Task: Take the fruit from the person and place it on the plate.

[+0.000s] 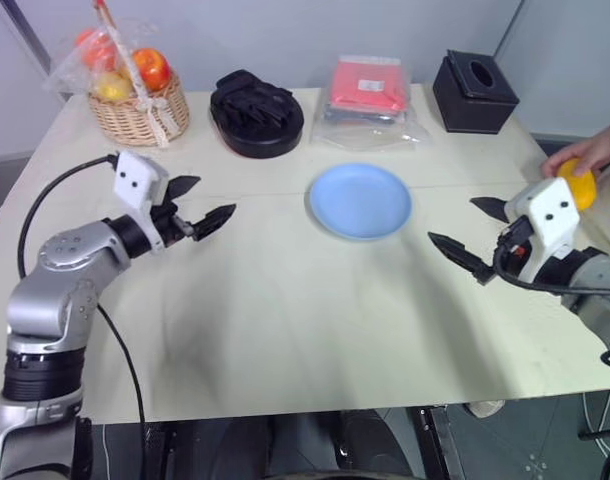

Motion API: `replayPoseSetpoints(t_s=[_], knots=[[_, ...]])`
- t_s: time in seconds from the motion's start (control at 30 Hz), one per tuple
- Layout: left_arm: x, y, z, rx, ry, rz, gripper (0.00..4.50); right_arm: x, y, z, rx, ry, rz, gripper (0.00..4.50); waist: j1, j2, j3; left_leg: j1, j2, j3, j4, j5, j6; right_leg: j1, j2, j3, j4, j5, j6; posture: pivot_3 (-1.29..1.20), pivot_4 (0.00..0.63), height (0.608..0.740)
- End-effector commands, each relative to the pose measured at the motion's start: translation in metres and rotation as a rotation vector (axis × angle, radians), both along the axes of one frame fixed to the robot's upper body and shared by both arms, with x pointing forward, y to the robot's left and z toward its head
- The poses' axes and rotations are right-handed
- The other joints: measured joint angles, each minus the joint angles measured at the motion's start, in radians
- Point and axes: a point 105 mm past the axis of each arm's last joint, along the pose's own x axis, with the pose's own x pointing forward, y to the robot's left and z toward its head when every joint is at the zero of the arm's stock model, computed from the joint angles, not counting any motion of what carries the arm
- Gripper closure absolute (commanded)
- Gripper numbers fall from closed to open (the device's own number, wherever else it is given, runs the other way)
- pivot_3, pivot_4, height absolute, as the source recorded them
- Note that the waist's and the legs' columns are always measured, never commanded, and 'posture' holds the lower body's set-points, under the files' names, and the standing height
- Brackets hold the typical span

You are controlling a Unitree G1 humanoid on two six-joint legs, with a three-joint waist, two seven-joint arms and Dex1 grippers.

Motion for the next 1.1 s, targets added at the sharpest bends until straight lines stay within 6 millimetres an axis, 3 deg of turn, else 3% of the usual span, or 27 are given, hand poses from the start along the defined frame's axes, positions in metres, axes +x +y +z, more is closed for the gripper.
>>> replayPoseSetpoints(t_s=[0.03,1.1], knots=[[-0.0038,0.0033,0.0173,0.010,-0.070,0.019,0.00,-0.0006,0.0038,0.0113,-0.017,-0.048,0.017,0.06,0.004,0.000,0.000,0.000,0.000,0.000,0.000,0.000,0.000,0.000,0.000,0.000,0.000,0.000,0.000,0.00,0.150,0.740],[-0.0048,0.0000,0.0183,-0.021,-0.078,0.029,0.00,0.0021,0.0042,0.0107,-0.025,-0.042,0.025,0.06,0.002,0.000,0.000,0.000,0.000,0.000,0.000,0.000,0.000,0.000,0.000,0.000,0.000,0.000,0.000,0.00,0.150,0.740]])
